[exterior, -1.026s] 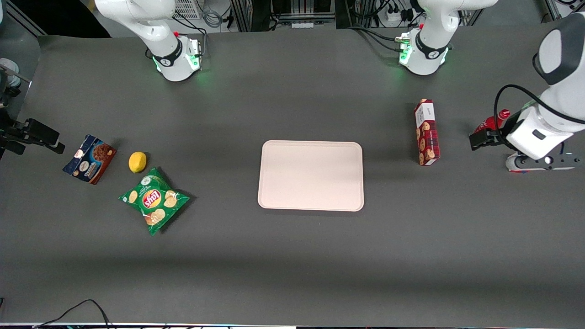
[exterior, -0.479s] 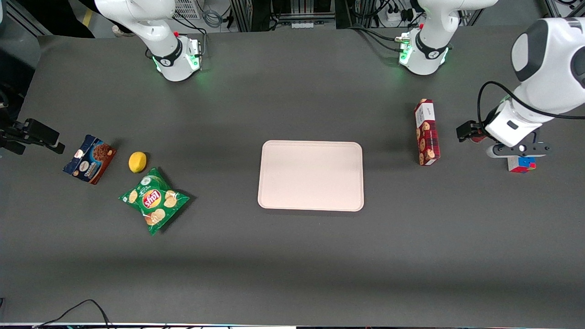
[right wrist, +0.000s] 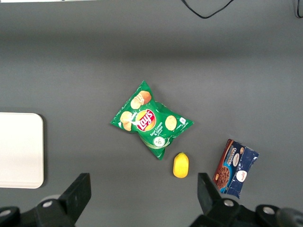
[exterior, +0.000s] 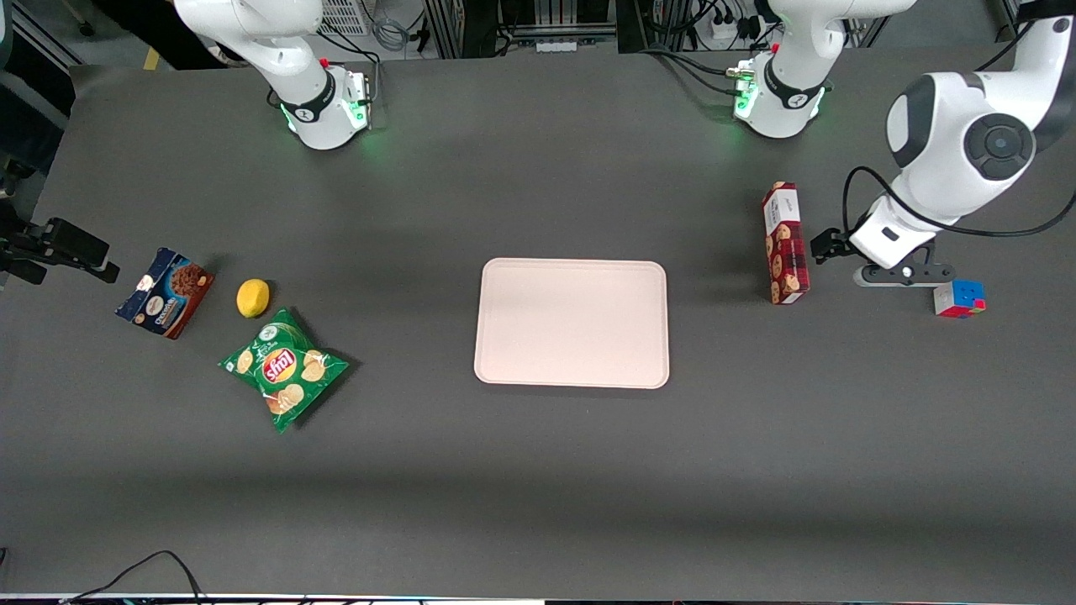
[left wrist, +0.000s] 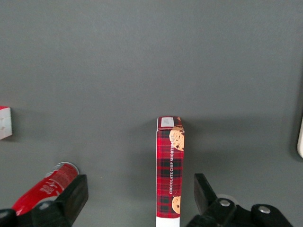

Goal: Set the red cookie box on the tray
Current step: 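Move the open left gripper toward the upright red plaid cookie box, then lower the left gripper around the box and close on it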

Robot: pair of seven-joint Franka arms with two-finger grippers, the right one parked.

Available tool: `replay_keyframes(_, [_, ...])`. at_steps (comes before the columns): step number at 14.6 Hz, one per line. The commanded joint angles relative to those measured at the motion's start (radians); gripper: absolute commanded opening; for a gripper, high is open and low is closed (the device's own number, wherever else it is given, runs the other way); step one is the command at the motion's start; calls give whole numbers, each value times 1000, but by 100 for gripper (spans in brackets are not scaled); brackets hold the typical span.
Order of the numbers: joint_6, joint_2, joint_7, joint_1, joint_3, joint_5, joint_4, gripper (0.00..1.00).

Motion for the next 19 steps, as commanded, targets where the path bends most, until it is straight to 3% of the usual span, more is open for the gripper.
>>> replay_keyframes(1, [76, -26, 15, -13, 5, 11, -82, 100])
replay_keyframes(10, [356, 117, 15, -19, -6, 11, -200, 100])
replay_keyframes(19, [370, 132, 15, -22, -44, 12, -257, 100])
